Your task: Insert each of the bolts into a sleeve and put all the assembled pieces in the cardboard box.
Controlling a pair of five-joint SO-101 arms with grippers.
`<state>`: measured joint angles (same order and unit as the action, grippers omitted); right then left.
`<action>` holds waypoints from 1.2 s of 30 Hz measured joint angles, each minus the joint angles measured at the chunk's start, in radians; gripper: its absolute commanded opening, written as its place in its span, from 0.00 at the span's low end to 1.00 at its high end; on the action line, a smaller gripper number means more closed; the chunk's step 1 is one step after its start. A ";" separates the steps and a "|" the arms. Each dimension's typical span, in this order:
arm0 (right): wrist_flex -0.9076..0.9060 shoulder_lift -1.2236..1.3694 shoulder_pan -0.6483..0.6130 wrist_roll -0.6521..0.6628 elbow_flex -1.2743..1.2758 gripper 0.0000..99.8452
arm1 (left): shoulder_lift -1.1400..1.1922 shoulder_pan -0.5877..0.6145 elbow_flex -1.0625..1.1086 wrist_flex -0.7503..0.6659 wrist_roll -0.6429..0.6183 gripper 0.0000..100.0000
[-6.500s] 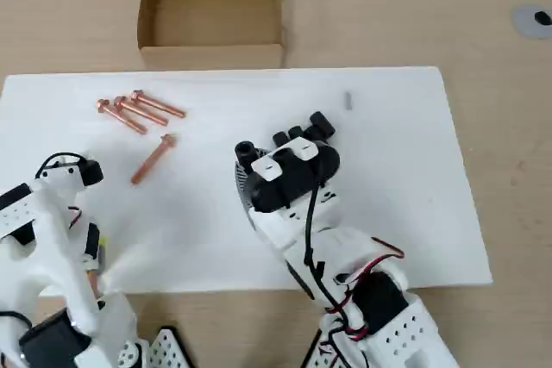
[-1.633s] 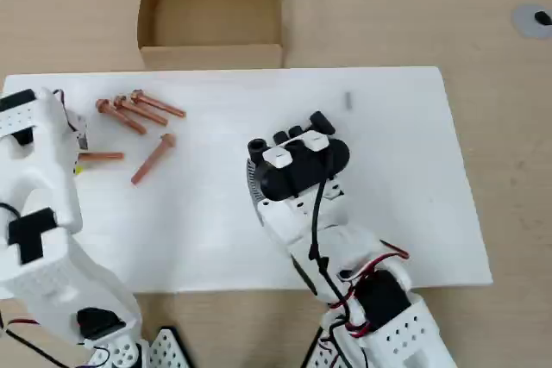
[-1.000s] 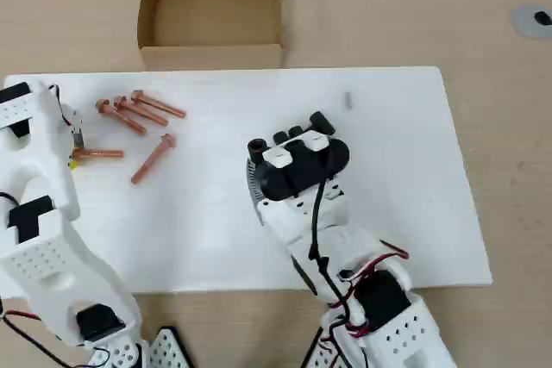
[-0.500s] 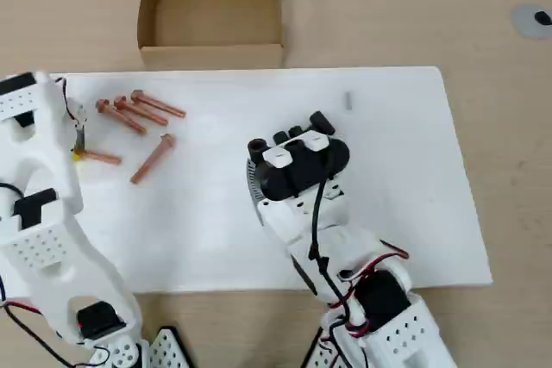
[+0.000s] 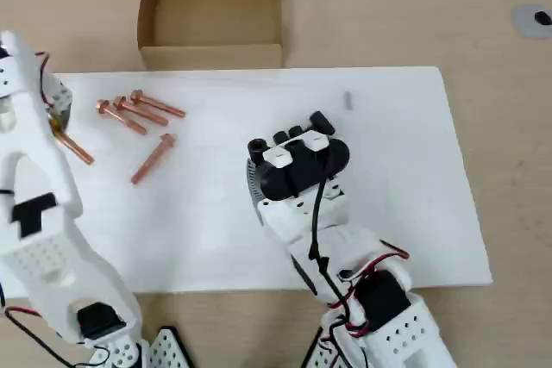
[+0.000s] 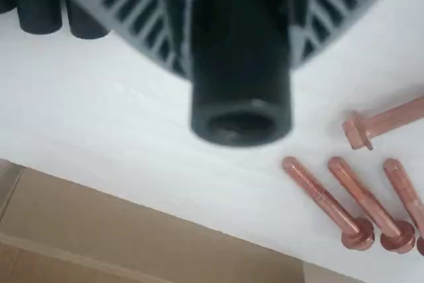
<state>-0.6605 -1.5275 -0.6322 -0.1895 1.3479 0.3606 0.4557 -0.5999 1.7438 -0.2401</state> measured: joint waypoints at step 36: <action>0.342 0.000 -0.316 -0.046 0.209 0.01 | -1.809 -0.324 1.537 -1.100 0.342 0.01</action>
<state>-0.3184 -1.5275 -0.9482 -0.2355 1.5566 -1.4484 0.1320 0.9375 0.6437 0.1020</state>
